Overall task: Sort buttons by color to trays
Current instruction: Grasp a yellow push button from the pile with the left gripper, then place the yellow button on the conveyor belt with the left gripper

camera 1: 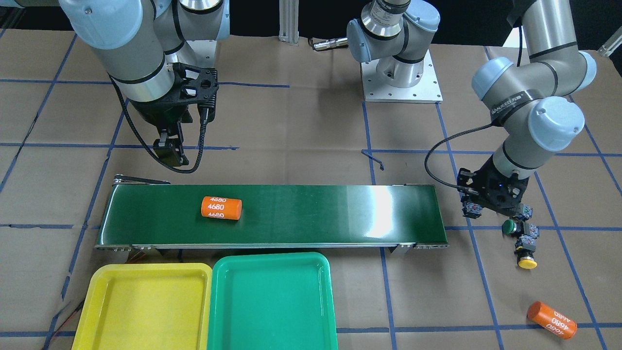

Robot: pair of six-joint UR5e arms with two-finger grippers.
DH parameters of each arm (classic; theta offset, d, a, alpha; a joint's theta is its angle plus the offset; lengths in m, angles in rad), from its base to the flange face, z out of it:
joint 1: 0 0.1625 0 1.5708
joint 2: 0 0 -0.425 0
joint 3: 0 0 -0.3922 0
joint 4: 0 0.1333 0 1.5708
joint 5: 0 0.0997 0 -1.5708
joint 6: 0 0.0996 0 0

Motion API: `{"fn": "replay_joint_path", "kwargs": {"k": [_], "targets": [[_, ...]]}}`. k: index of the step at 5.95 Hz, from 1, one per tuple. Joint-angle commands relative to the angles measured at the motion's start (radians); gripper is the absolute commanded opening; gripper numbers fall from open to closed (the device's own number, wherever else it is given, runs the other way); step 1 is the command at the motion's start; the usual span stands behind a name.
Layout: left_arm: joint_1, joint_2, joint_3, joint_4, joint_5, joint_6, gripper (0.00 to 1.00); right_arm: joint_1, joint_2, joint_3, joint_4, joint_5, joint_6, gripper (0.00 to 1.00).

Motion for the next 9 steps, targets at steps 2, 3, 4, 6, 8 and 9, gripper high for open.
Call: {"fn": "replay_joint_path", "kwargs": {"k": [2,3,4,6,8,9], "targets": [[-0.151,0.006,0.017,-0.007,-0.037,0.263,0.0,0.0,0.001,0.0,-0.008,0.002,-0.002,1.0],[-0.185,0.001,0.017,0.001,-0.058,0.418,0.0,0.0,0.001,0.0,-0.009,0.002,-0.002,1.0],[-0.217,-0.013,0.014,0.048,-0.066,0.504,0.0,0.0,0.002,0.0,-0.009,0.002,-0.002,1.0],[-0.277,-0.054,-0.006,0.156,-0.108,0.684,0.02,0.0,0.002,0.0,-0.008,0.003,-0.002,1.0],[-0.298,-0.067,-0.006,0.156,-0.105,0.672,0.56,0.0,-0.002,0.021,-0.012,0.005,0.0,1.0],[-0.297,-0.061,-0.006,0.156,-0.1,0.665,0.94,0.0,-0.006,0.026,-0.012,0.006,0.0,1.0]]}}
